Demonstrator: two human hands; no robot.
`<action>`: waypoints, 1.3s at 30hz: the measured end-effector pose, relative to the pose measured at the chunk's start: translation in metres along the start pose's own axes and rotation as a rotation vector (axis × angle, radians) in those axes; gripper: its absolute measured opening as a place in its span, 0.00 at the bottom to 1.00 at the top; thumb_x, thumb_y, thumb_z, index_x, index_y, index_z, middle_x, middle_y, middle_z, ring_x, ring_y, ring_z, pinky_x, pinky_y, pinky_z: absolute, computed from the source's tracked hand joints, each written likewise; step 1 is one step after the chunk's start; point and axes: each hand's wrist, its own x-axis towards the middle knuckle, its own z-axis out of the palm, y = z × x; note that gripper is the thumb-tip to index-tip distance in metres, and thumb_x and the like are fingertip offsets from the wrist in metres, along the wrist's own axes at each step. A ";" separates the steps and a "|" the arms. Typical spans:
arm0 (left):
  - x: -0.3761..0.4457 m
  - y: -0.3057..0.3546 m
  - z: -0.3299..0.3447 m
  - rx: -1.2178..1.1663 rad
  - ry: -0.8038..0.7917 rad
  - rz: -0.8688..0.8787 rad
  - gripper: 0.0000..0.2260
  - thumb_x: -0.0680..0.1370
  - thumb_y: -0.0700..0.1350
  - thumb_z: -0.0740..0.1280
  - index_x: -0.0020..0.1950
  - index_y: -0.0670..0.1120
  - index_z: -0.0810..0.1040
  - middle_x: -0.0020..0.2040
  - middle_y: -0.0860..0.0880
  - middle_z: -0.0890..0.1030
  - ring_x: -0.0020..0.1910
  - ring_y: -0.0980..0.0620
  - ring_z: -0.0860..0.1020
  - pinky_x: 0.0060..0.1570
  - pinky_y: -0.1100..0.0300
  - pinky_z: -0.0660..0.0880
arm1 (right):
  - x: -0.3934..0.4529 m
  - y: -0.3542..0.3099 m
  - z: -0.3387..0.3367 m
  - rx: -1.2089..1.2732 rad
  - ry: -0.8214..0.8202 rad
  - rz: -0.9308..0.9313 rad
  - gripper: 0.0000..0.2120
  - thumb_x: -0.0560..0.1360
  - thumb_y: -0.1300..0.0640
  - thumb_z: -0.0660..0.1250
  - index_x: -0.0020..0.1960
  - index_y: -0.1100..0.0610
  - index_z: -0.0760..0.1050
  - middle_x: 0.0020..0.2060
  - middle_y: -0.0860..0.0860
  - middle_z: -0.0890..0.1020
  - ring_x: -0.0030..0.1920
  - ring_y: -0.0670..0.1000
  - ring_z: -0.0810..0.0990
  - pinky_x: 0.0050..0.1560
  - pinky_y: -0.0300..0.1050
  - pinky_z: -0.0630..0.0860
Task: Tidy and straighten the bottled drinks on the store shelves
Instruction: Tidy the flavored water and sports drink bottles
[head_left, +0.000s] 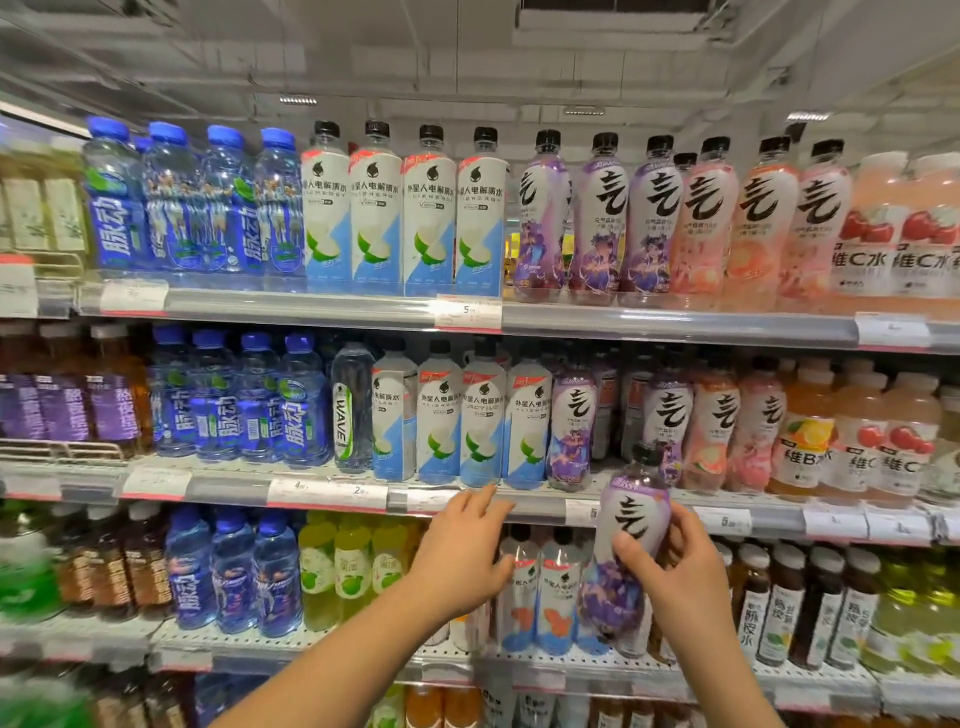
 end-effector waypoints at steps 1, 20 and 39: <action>0.005 -0.002 0.005 0.049 -0.016 -0.020 0.32 0.80 0.57 0.64 0.81 0.53 0.56 0.83 0.48 0.53 0.81 0.43 0.52 0.78 0.44 0.57 | 0.007 -0.002 -0.001 -0.012 0.026 -0.006 0.28 0.68 0.44 0.80 0.65 0.44 0.74 0.56 0.44 0.84 0.57 0.47 0.83 0.60 0.59 0.81; 0.023 -0.029 0.073 0.184 0.008 0.031 0.40 0.78 0.63 0.61 0.83 0.55 0.43 0.83 0.52 0.39 0.82 0.46 0.42 0.72 0.48 0.70 | 0.128 -0.048 0.002 -0.209 0.148 -0.212 0.28 0.76 0.49 0.75 0.71 0.48 0.68 0.54 0.38 0.79 0.56 0.43 0.79 0.62 0.49 0.77; 0.024 -0.029 0.072 0.228 0.035 0.026 0.40 0.76 0.64 0.62 0.83 0.56 0.47 0.84 0.53 0.44 0.82 0.47 0.45 0.59 0.51 0.80 | 0.161 -0.033 0.019 -0.434 0.032 -0.236 0.25 0.76 0.49 0.74 0.69 0.54 0.70 0.57 0.48 0.82 0.59 0.51 0.80 0.60 0.49 0.77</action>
